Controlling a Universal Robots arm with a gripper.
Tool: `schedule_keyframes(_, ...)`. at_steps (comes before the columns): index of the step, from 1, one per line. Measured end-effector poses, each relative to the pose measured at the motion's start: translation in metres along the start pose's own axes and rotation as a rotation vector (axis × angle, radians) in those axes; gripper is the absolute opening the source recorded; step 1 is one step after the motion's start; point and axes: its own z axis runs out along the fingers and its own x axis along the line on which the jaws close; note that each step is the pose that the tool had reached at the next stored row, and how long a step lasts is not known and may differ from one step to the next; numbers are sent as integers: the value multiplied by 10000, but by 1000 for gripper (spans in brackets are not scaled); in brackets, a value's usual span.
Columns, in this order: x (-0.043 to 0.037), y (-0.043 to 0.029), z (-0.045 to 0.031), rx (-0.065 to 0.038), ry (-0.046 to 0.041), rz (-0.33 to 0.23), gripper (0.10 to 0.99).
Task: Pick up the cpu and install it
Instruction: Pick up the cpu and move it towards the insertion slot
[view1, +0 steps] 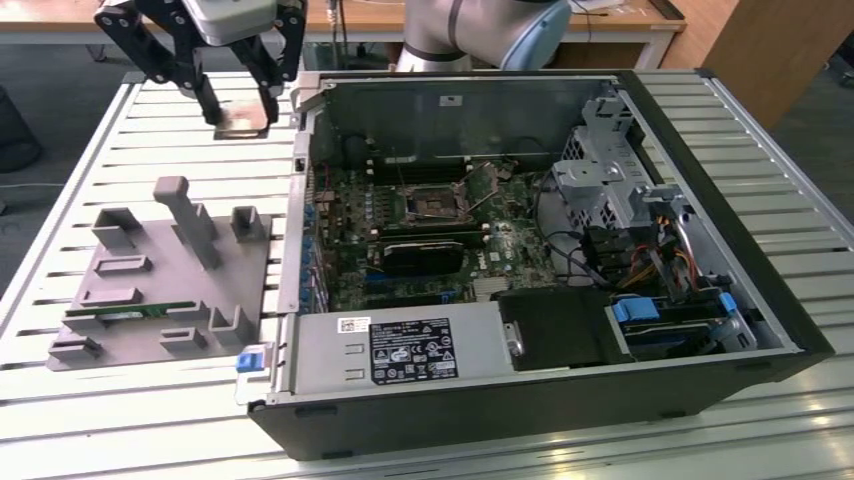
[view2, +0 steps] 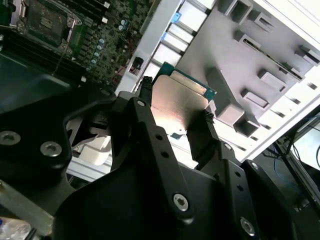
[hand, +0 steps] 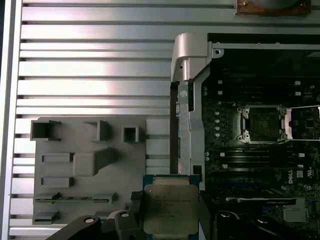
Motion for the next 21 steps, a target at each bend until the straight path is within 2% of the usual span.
schedule_keyframes(21,-498,22,5,0,1,-1,529)
